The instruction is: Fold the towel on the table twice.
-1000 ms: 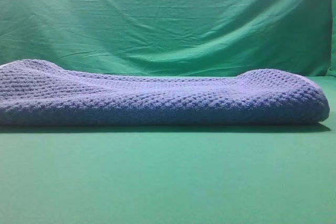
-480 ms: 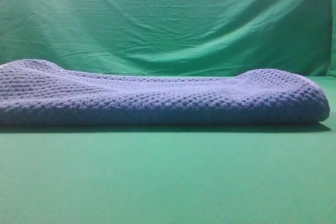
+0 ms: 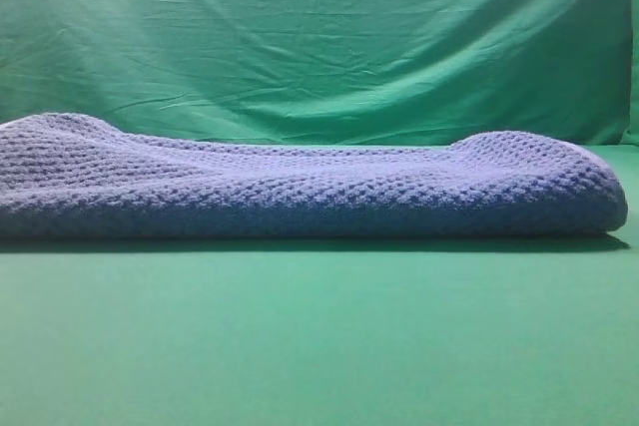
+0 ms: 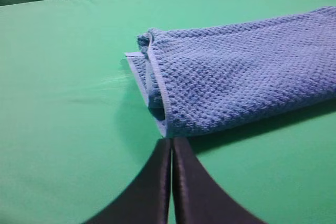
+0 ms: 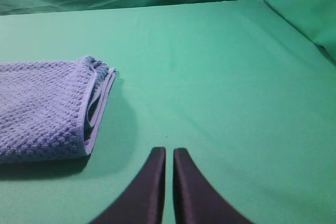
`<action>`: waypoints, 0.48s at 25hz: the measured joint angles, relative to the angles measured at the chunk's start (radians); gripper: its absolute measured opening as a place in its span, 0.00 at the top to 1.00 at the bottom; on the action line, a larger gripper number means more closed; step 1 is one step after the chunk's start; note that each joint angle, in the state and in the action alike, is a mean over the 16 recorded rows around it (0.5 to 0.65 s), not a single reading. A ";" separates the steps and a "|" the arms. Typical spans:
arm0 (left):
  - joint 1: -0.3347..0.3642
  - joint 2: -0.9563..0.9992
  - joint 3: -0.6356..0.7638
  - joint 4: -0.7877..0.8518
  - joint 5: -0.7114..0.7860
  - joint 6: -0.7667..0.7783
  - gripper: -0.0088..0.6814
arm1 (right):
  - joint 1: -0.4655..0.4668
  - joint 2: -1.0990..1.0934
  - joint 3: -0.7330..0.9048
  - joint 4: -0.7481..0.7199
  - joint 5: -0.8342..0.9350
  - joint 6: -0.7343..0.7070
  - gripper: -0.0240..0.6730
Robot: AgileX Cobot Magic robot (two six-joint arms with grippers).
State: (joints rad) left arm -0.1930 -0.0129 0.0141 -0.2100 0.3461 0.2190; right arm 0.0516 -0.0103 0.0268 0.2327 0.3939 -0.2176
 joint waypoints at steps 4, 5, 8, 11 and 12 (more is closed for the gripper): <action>0.033 0.000 0.000 0.006 0.000 -0.001 0.99 | 0.000 0.000 0.000 0.001 0.000 0.000 0.97; 0.041 0.000 0.000 0.008 0.001 -0.001 0.99 | 0.000 0.000 0.000 0.001 0.000 0.000 0.97; 0.064 0.000 0.000 0.012 0.001 -0.002 0.99 | 0.000 0.000 0.000 0.001 0.000 0.000 0.97; 0.077 0.000 0.000 0.013 0.001 -0.002 0.99 | 0.000 0.000 0.000 0.001 0.000 0.000 0.97; 0.080 0.000 0.000 0.013 0.001 -0.002 0.99 | 0.000 0.000 0.000 0.001 0.000 0.000 0.97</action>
State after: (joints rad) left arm -0.1127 -0.0129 0.0141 -0.1973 0.3472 0.2172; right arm 0.0516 -0.0103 0.0268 0.2338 0.3939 -0.2176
